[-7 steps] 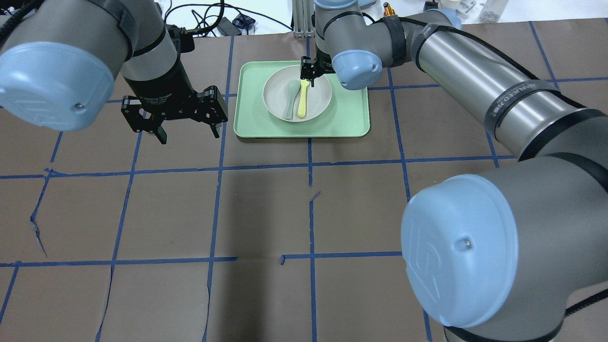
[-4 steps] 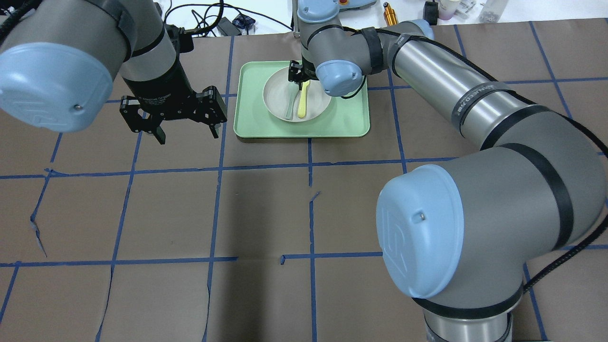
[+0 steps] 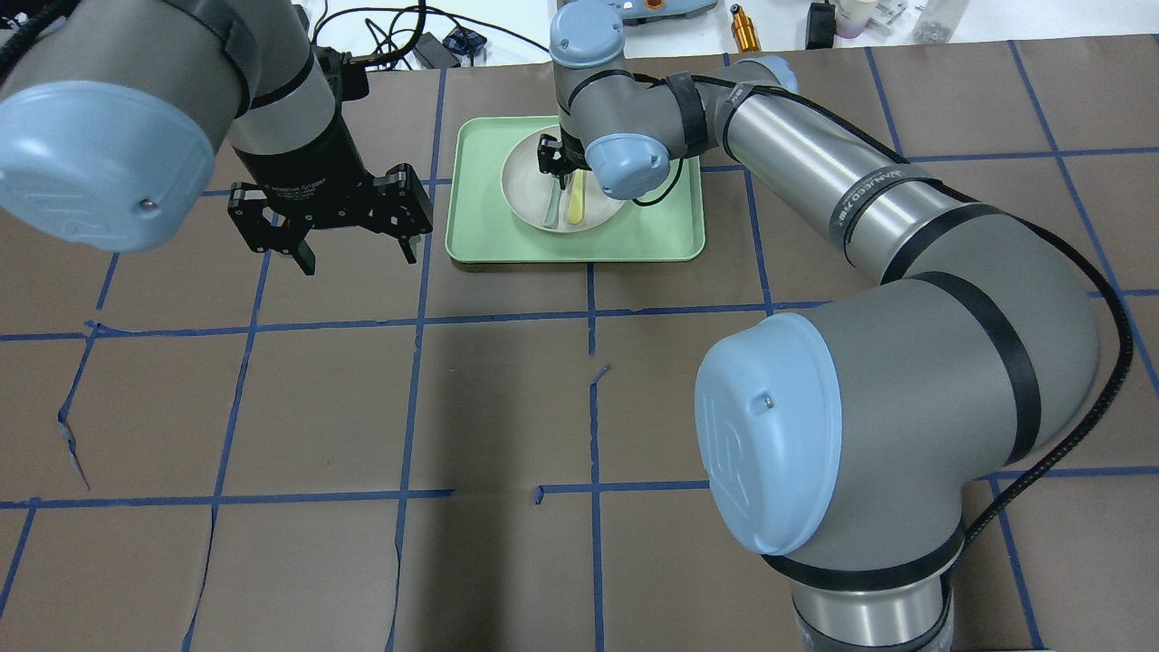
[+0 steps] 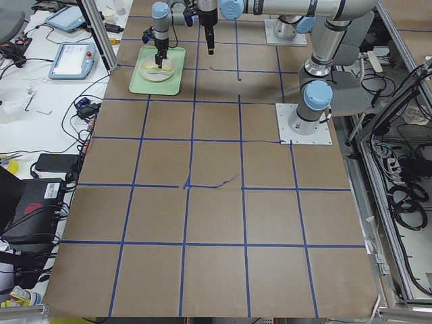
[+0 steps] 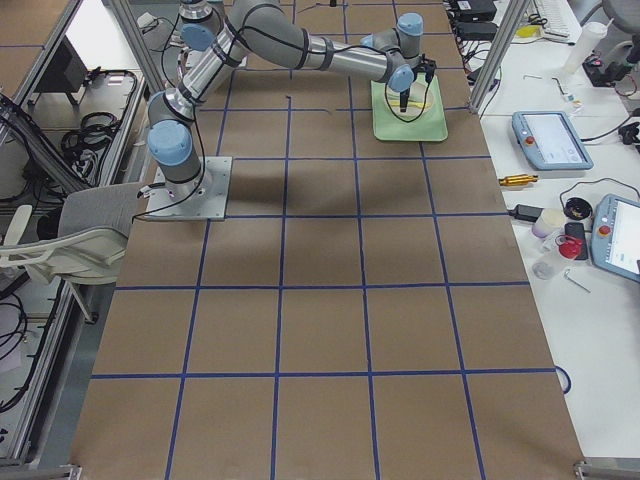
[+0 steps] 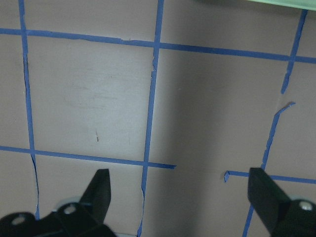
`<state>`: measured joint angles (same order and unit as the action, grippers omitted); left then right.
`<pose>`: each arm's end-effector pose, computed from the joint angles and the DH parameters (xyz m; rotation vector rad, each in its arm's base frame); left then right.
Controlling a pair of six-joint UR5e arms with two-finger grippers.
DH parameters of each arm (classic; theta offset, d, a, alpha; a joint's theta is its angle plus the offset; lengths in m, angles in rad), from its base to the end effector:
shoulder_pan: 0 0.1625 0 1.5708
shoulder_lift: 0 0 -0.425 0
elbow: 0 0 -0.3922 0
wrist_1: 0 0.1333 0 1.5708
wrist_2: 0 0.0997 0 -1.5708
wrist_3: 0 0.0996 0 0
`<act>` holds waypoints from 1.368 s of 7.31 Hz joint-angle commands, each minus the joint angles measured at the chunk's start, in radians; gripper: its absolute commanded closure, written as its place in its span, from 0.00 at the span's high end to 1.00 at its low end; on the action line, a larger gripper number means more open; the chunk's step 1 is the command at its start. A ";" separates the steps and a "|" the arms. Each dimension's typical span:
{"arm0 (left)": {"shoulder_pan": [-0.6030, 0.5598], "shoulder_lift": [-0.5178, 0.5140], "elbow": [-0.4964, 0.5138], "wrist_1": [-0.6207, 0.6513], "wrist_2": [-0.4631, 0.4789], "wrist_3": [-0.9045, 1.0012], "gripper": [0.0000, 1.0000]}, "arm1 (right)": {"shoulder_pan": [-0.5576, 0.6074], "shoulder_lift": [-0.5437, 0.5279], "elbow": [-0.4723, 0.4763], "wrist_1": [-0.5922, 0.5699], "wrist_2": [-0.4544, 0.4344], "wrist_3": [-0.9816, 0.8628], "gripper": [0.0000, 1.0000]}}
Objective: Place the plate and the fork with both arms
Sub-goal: 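Lower the right gripper and grasp the yellow fork handle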
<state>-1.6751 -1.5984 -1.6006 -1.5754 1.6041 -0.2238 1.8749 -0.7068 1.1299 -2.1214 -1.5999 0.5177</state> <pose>-0.1810 -0.4804 0.4593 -0.1834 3.0920 0.0864 0.3617 -0.7170 0.1914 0.3345 3.0929 -0.2001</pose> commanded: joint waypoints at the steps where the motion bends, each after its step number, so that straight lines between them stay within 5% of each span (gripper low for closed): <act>1: 0.000 0.000 0.001 0.000 0.000 -0.003 1.00 | 0.001 -0.003 0.030 -0.002 0.006 -0.002 0.62; 4: 0.000 0.000 0.001 0.001 0.000 -0.005 1.00 | 0.001 -0.006 0.028 -0.011 0.023 -0.011 0.39; 10: 0.000 0.000 0.001 0.003 -0.001 -0.005 1.00 | -0.010 -0.091 0.050 0.011 0.026 -0.123 0.31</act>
<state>-1.6751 -1.5984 -1.5999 -1.5735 1.6042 -0.2285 1.8698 -0.7814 1.1703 -2.1190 -1.5745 0.4272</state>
